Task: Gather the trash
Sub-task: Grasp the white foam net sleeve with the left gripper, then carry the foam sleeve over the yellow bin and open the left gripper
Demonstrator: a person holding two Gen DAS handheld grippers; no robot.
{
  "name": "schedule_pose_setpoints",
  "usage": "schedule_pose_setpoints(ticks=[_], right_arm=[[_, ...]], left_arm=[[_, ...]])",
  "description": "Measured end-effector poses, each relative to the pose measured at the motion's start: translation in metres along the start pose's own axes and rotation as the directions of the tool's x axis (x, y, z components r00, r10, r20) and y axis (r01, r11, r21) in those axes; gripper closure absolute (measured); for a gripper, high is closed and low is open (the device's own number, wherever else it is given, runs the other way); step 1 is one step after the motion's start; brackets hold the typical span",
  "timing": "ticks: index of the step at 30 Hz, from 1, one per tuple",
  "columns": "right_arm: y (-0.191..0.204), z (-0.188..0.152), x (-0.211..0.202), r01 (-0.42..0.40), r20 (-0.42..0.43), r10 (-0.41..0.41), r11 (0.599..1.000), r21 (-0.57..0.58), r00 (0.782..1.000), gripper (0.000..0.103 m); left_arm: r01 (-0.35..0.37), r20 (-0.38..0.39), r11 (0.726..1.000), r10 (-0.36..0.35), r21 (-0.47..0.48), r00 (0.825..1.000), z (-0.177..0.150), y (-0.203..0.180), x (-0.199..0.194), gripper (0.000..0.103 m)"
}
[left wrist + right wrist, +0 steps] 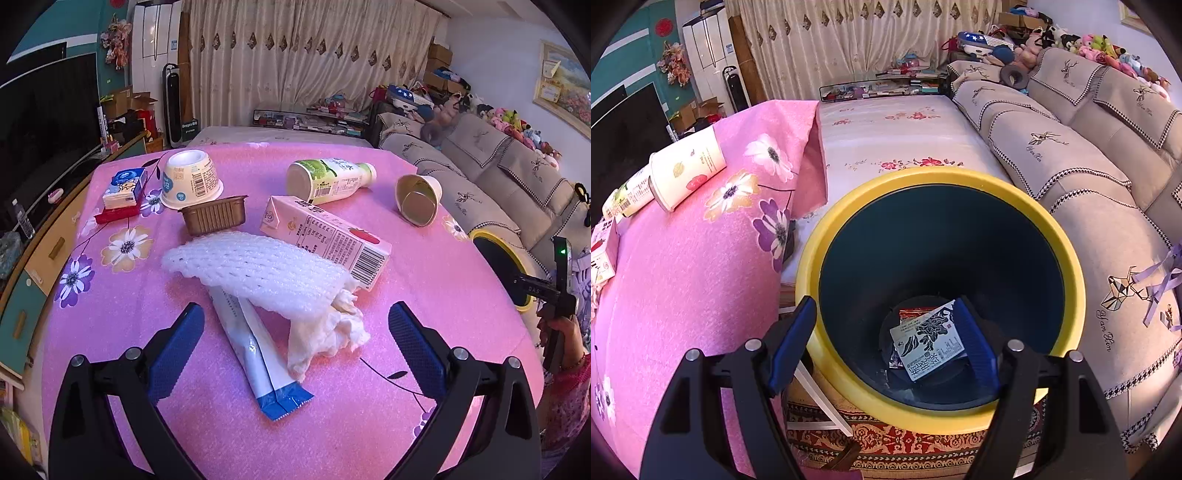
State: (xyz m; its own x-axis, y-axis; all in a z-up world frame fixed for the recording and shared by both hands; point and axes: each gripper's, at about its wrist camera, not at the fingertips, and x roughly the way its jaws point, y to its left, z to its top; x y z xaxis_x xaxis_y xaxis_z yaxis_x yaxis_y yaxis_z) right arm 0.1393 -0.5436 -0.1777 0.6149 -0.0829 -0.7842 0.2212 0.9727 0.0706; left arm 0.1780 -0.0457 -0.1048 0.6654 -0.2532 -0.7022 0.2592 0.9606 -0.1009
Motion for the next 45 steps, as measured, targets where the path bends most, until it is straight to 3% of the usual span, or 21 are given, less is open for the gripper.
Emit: schedule_pose_setpoints(ticks=[3, 10, 12, 17, 20, 23, 25, 28, 36, 45], right_arm=[[0.002, -0.001, 0.001, -0.003, -0.004, 0.003, 1.0, -0.003, 1.0, 0.031], [0.006, -0.001, 0.004, -0.007, -0.01, 0.007, 1.0, -0.007, 1.0, 0.031], [0.007, 0.0, 0.005, -0.01, -0.013, 0.01, 1.0, -0.01, 1.0, 0.031], [0.01, 0.0, 0.007, -0.016, -0.02, 0.015, 1.0, -0.014, 1.0, 0.031], [0.012, -0.001, 0.009, -0.018, -0.026, 0.017, 1.0, -0.018, 1.0, 0.031], [0.013, -0.001, 0.01, -0.02, -0.029, 0.02, 1.0, -0.021, 0.999, 0.031], [0.012, -0.002, 0.011, -0.022, -0.031, 0.021, 1.0, -0.019, 0.999, 0.031], [0.012, -0.001, 0.013, -0.023, -0.032, 0.022, 1.0, -0.02, 0.999, 0.031], [0.014, -0.002, 0.013, -0.025, -0.03, 0.024, 0.999, -0.026, 0.999, 0.031], [0.016, -0.003, 0.01, -0.031, -0.026, 0.03, 0.999, -0.039, 0.999, 0.031]], left_arm=[[0.027, -0.037, 1.0, -0.027, 0.005, 0.999, 0.0, -0.002, 0.009, 0.007], [0.094, -0.075, 0.991, -0.101, -0.095, 0.992, 0.012, 0.009, 0.023, 0.007], [0.078, -0.084, 0.99, -0.088, -0.117, 0.993, 0.016, 0.013, 0.028, 0.007], [-0.007, -0.105, 0.991, -0.008, -0.136, 0.994, 0.025, 0.019, 0.04, 0.019], [-0.025, -0.129, 0.988, 0.005, -0.153, 0.992, 0.028, 0.024, 0.048, 0.028], [-0.042, -0.143, 0.984, 0.018, -0.171, 0.99, 0.028, 0.029, 0.052, 0.043], [-0.041, -0.147, 0.981, 0.013, -0.189, 0.989, 0.029, 0.032, 0.055, 0.066], [-0.043, -0.153, 0.978, 0.011, -0.205, 0.988, 0.028, 0.036, 0.056, 0.082], [-0.041, -0.111, 0.987, 0.024, -0.153, 0.994, 0.023, 0.027, 0.035, 0.086], [-0.013, -0.017, 0.996, 0.012, -0.087, 1.0, 0.02, 0.006, -0.018, 0.087]])
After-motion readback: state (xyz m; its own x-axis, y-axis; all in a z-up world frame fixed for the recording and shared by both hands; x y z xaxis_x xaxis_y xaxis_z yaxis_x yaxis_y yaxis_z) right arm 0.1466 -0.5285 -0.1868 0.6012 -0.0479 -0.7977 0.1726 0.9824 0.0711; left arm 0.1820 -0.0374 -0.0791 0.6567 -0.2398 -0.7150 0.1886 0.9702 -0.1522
